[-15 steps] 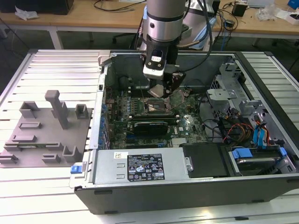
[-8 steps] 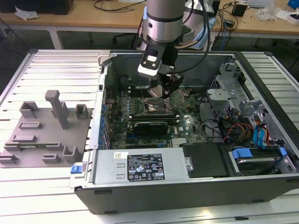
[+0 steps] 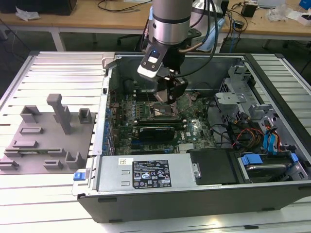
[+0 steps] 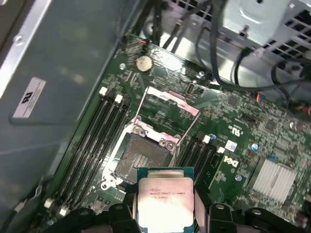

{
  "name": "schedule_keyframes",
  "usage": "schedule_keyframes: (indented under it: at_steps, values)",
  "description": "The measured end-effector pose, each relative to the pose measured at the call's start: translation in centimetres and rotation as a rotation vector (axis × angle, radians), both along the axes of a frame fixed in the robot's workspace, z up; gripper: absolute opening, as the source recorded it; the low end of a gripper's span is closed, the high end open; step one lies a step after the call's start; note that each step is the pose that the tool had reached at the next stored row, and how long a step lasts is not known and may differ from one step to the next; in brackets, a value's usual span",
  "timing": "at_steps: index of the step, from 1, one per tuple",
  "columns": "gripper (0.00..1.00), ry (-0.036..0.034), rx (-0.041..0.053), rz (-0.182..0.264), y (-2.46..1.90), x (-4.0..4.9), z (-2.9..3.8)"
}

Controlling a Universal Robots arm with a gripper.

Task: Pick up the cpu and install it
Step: 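Place the cpu into insertion slot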

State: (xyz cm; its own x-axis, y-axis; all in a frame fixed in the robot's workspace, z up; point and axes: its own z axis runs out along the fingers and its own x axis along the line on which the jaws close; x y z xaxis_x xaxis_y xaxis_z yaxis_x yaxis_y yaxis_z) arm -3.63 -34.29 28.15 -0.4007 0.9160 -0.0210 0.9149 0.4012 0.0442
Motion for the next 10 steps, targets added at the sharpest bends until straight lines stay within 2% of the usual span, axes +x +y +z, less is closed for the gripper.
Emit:
schedule_keyframes:
  at_steps: [4, 6, 10]
  values:
    - [0.55, 0.0000, 0.0001, -0.080, 0.00, 0.00, -0.07]
    - [0.55, 0.0000, 0.0001, -0.150, 0.00, 0.00, -0.14]
    - [0.55, 0.0000, 0.0000, -0.251, 0.00, 0.00, -0.25]
